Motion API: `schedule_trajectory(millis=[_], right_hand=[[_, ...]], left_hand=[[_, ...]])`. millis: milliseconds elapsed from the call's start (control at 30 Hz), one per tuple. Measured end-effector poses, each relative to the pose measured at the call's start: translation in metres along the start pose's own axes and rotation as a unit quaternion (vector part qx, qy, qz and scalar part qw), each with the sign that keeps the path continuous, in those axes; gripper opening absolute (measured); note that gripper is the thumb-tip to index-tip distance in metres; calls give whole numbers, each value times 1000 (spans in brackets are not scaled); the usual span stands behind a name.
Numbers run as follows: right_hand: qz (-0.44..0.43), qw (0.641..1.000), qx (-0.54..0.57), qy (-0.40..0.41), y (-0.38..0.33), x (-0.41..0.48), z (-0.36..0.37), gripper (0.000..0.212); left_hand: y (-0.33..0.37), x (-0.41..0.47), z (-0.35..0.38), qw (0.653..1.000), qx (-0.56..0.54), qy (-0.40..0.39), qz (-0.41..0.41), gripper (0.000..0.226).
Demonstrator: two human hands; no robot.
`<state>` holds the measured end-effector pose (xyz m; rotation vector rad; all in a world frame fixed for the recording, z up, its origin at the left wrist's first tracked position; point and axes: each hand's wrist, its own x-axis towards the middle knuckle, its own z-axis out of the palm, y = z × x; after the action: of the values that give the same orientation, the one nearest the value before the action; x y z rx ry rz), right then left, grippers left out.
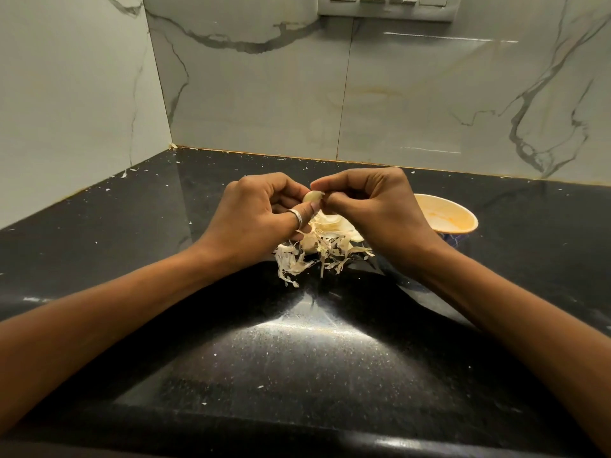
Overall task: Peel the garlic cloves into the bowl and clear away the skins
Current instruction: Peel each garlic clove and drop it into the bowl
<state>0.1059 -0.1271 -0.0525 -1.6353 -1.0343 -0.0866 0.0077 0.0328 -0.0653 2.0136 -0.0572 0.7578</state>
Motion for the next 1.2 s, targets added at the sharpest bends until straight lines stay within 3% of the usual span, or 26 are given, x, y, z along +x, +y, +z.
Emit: schedule_trajectory(millis=[233, 500, 667, 1000, 1200], right_hand=[[11, 999, 37, -3, 0, 0, -1, 17], [-43, 995, -80, 33, 2, -2, 3, 11], [-37, 995, -85, 25, 2, 0, 3, 11], [42, 994, 105, -11, -4, -3, 0, 14], [67, 989, 130, -23, -8, -3, -3, 12]], left_hand=[[4, 2, -1, 990, -107, -12, -86, 17], [6, 1, -1, 993, -87, -15, -82, 15], [8, 0, -1, 992, -88, -15, -88, 15], [14, -2, -2, 985, -134, -25, -109, 15], [13, 0, -3, 981, -151, -13, -120, 14]])
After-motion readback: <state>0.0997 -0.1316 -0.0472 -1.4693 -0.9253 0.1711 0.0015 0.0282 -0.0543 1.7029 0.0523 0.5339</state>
